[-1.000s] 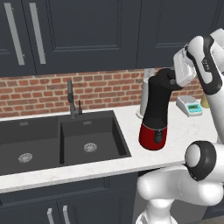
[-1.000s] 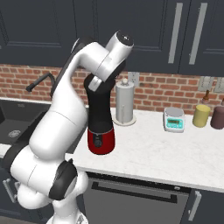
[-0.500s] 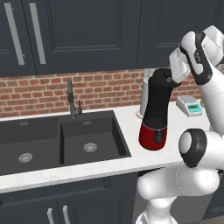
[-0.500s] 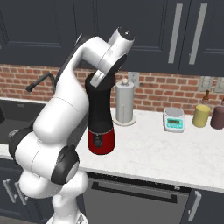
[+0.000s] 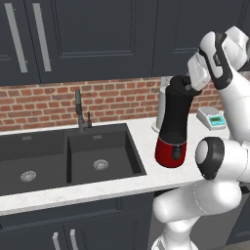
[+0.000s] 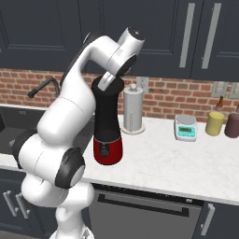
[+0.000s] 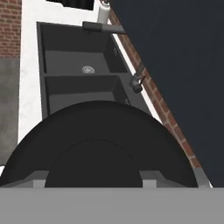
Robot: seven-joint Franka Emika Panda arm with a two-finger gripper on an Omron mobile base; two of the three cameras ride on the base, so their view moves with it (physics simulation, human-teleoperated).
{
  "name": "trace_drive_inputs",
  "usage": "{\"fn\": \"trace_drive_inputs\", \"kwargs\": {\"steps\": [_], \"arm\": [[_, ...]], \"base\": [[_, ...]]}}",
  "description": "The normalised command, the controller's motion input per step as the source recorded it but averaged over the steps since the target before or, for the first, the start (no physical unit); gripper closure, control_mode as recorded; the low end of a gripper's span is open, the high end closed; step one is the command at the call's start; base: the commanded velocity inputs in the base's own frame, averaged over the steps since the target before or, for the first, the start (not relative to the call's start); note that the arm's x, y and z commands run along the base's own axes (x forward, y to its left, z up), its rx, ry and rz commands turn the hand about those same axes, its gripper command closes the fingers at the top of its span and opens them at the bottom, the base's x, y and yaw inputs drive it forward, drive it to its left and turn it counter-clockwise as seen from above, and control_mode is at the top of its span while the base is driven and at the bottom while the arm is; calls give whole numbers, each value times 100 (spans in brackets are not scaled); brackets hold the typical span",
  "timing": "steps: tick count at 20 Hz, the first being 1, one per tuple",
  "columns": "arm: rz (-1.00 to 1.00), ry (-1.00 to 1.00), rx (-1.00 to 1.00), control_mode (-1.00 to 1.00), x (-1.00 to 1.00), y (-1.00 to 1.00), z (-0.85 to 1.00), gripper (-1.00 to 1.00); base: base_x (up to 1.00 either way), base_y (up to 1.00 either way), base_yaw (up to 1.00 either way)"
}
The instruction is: Close the lid blender by securely placing the lid on top.
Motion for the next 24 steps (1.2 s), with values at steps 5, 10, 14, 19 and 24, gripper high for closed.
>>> {"fn": "trace_drive_inputs", "kwargs": {"steps": [5,10,14,19,24], "arm": [[0,0,-2,-100,6,9,-20,100],[0,0,-4,-100,19,31,-1,100],[0,0,-3,-100,7,41,5,100],[0,0,-1,-100,0,25,0,100],[0,0,0,-100,0,15,5,100]], "base": [[0,0,0],[0,0,0],[0,0,0],[0,0,0],[0,0,0]]}}
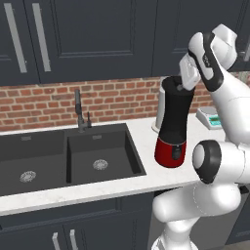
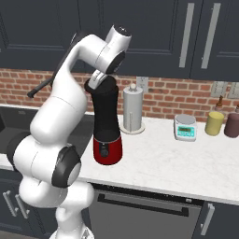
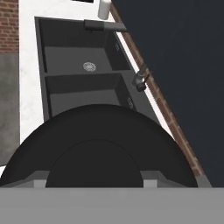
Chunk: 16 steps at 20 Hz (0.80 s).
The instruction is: Close the lid blender by securely placing the lid on top.
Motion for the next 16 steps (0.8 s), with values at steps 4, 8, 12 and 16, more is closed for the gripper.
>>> {"fn": "trace_drive_inputs", "kwargs": {"steps": [4,8,12,16], "arm": [[0,0,0,-100,0,0,-3,100],[0,0,0,-100,0,0,0,-100],[0,-1,1,-100,0,-2,8,-100],[-1,-10,3,-100,0,-5,34,-100]], "base": [[0,0,0],[0,0,0],[0,0,0],[0,0,0]]}}
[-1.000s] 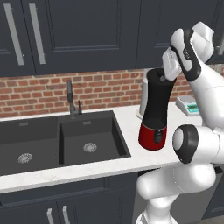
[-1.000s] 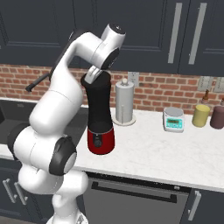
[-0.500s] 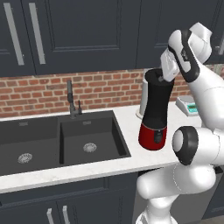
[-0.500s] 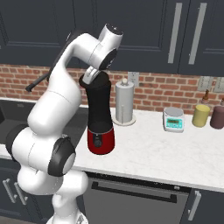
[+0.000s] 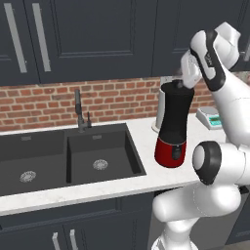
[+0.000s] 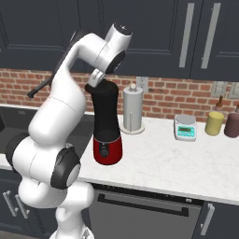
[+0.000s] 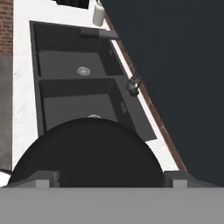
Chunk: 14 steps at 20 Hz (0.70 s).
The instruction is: Close the lid blender by securely placing the lid on top.
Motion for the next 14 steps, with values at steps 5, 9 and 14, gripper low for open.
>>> {"fn": "trace_drive_inputs", "kwargs": {"steps": [5,9,14], "arm": [[-1,-13,1,-100,-2,0,43,-100],[0,-32,1,-100,-70,-12,39,-100],[0,-42,0,-100,-100,-51,-45,-100]], "base": [[0,0,0],[0,0,0],[0,0,0]]}}
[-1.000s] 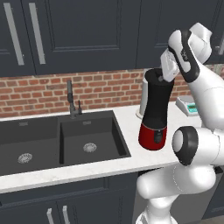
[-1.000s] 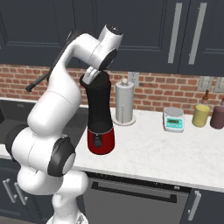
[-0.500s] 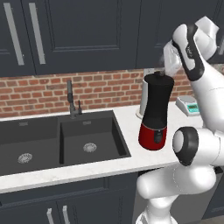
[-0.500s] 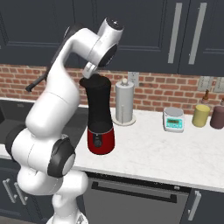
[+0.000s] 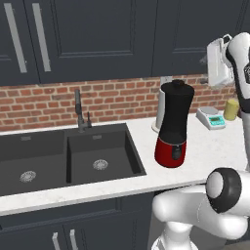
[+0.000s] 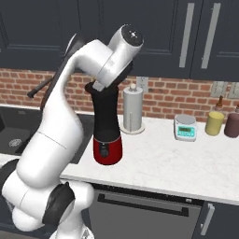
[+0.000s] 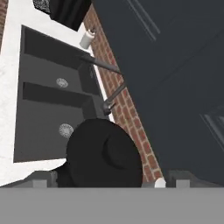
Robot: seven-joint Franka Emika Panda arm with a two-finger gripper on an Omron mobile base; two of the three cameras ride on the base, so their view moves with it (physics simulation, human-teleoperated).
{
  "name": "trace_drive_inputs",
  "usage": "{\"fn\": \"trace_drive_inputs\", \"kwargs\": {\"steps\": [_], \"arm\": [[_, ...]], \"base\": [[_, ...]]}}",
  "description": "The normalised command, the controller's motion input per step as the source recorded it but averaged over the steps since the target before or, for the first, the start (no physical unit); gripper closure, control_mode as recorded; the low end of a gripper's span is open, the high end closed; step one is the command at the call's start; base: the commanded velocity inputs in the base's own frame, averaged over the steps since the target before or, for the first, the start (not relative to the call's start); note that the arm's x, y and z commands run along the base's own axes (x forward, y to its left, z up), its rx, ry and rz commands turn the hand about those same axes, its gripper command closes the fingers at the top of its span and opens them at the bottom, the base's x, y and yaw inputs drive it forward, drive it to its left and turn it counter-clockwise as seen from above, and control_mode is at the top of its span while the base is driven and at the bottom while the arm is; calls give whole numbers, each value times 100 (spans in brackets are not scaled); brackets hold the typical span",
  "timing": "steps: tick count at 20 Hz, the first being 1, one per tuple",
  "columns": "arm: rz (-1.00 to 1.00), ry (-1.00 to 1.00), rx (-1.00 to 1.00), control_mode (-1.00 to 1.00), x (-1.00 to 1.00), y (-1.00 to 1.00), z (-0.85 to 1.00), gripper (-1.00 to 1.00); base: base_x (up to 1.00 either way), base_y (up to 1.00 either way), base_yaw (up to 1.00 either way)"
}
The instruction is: Close the lid blender by securely placing the lid on top.
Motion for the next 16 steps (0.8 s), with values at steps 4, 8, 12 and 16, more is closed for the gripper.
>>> {"fn": "trace_drive_inputs", "kwargs": {"steps": [4,8,12,16], "arm": [[0,-30,-12,-100,-100,-53,-100,-100],[0,-3,-26,-100,-100,-49,-100,-100],[0,0,-27,-100,-100,-47,-100,-100],[0,-69,-11,-100,-100,-21,-29,-100]], "base": [[0,0,0],[0,0,0],[0,0,0],[0,0,0]]}}
